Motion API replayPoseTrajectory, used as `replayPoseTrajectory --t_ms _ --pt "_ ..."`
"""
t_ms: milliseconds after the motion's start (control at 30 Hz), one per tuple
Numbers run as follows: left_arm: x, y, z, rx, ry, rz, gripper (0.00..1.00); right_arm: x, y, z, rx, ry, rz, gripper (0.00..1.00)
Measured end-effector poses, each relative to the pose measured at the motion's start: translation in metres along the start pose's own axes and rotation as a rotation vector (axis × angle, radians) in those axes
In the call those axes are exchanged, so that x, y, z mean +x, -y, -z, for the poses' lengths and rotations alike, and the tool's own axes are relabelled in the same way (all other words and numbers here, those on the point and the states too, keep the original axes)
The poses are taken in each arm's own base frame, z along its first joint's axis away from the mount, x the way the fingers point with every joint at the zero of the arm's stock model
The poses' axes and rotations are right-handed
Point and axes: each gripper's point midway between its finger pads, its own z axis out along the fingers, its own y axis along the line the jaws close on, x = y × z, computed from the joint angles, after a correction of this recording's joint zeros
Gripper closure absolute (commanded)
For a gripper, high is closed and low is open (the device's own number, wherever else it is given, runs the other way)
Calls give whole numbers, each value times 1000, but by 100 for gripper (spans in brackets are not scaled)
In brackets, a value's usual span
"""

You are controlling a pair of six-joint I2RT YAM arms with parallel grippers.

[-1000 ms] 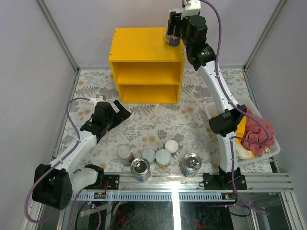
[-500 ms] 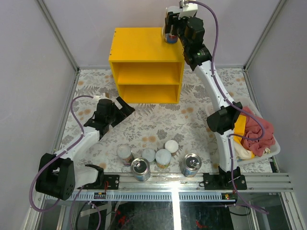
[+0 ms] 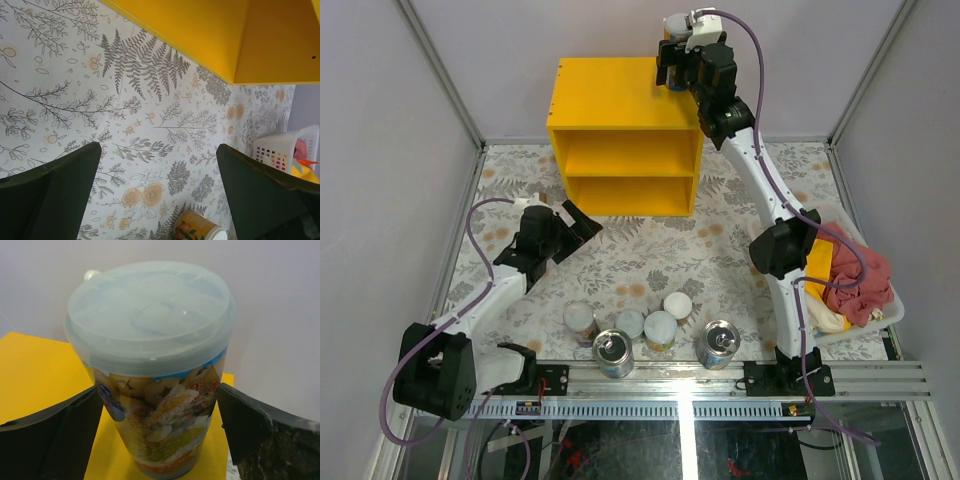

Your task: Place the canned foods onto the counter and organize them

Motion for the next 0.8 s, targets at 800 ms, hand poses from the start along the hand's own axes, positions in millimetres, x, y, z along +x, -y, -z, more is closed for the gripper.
replayPoseTrajectory --t_ms 800 --pt "-62 61 -9 265 181 322 0 -16 6 52 -1 -32 -3 1"
